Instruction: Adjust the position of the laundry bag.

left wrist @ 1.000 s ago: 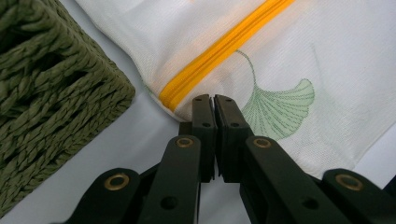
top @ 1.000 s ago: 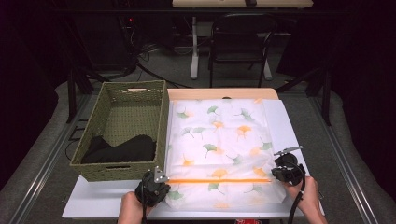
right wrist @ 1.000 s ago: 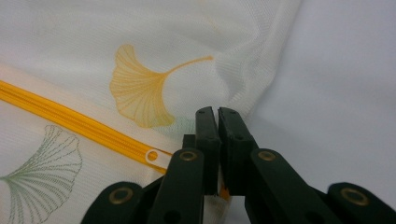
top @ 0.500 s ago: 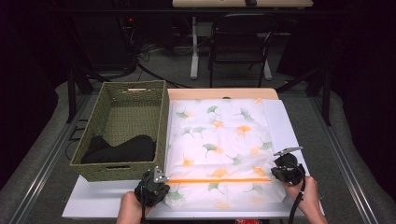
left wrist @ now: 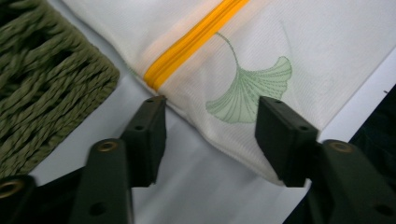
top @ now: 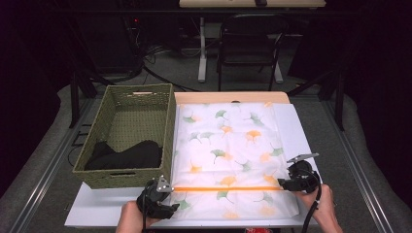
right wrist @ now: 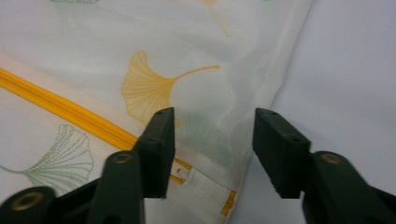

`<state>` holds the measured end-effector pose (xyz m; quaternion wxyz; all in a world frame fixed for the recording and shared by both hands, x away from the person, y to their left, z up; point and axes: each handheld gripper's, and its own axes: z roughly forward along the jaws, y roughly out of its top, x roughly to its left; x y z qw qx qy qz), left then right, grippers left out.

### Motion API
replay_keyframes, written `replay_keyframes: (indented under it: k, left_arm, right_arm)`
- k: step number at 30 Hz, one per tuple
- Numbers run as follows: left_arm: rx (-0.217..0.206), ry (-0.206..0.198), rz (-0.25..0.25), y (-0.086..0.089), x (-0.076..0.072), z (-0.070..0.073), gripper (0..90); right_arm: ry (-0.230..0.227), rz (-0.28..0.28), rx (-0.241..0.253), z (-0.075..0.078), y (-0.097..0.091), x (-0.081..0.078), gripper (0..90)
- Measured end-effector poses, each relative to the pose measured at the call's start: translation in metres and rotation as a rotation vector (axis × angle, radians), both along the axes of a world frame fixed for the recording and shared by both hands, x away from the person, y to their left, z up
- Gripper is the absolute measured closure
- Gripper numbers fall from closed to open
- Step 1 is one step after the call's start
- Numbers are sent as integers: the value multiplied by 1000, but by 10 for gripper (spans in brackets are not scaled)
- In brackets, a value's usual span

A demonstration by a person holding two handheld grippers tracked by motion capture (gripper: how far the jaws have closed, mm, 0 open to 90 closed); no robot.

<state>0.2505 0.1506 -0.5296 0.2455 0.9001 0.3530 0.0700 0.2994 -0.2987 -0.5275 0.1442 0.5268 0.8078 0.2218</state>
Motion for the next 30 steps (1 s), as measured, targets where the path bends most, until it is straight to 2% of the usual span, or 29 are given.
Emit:
replay_keyframes:
  k: [4, 6, 7, 9, 11, 15, 17, 19, 24, 30]
  left_arm:
    - [-14, -6, -11, 4, -4, 5, 263]
    - [-16, -20, -25, 3, -6, 8, 206]
    - [-15, -33, -26, 2, -7, 10, 177]
    - [-12, -41, -38, 0, -9, 12, 137]
    - [-14, -36, -43, -1, -11, 12, 88]
    - [-3, -29, -58, 1, -12, 13, 47]
    - [-17, -22, -51, 2, -13, 13, 37]
    - [-13, -31, -58, 4, -13, 14, 21]
    - [-35, -49, -64, 7, -13, 16, 0]
    - [-28, -50, -69, 5, -12, 13, 0]
  right_arm:
    - [7, 11, 27, 3, -3, -5, 266]
    - [12, 17, 37, 4, -6, -9, 209]
    - [9, 14, 39, 5, -7, -11, 153]
    - [-6, 15, 55, 7, -11, -15, 133]
    - [-4, 11, 57, 10, -15, -19, 78]
    - [2, 2, 88, 12, -20, -25, 3]
    - [0, 10, 93, 13, -21, -26, 0]
    - [-1, 16, 94, 13, -20, -28, 0]
    - [2, 34, 108, 13, -20, -29, 0]
    - [13, 45, 107, 13, -19, -30, 0]
